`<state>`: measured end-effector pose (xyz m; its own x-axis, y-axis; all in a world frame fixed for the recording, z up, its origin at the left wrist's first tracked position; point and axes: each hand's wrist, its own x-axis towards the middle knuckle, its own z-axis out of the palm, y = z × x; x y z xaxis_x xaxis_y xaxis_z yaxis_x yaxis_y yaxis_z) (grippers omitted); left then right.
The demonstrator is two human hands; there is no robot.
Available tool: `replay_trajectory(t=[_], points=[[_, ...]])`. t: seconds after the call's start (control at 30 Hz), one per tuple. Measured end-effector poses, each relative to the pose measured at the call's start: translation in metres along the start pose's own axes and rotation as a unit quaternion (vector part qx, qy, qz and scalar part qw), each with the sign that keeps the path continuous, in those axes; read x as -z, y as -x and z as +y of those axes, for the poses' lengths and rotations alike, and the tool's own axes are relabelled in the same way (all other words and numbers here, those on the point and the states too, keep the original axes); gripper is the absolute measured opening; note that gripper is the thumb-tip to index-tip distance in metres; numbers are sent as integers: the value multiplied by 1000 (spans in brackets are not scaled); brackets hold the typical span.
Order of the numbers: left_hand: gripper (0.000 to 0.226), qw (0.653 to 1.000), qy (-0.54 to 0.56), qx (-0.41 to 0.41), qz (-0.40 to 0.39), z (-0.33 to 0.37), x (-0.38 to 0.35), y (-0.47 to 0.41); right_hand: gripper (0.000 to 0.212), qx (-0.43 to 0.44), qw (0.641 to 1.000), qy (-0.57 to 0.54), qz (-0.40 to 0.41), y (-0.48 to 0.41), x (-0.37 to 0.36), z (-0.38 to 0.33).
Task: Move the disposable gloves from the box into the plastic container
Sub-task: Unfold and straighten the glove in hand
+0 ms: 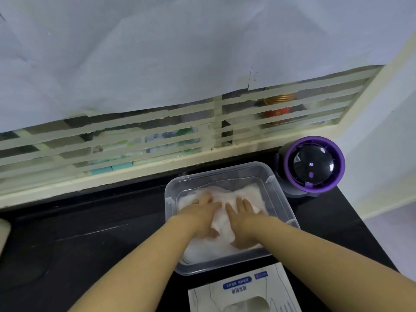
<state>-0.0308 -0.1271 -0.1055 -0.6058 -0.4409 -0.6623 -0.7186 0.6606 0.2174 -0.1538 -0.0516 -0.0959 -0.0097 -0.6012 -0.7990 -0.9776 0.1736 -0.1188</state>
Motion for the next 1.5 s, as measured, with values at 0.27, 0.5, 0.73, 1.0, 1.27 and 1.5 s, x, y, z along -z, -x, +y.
replay_trajectory(t=[0.27,0.5,0.73,1.0,1.27,1.5], points=[[92,996,-72,34,-27,12,-5,-5,98,-29,999,10,11,-15,-7,3],[52,985,-116,3,127,16,22,51,49,115,955,-35,271,55,16,19],[29,882,-123,-235,389,16,0,124,12,385,858,139,310,117,-48,23],[32,911,-197,-275,235,21,-89,137,41,364,859,259,249,61,-111,20],[104,985,-131,-84,80,32,-117,134,13,315,865,256,296,55,-117,2],[105,988,-128,-63,66,38,-117,133,22,366,835,200,359,78,-114,21]])
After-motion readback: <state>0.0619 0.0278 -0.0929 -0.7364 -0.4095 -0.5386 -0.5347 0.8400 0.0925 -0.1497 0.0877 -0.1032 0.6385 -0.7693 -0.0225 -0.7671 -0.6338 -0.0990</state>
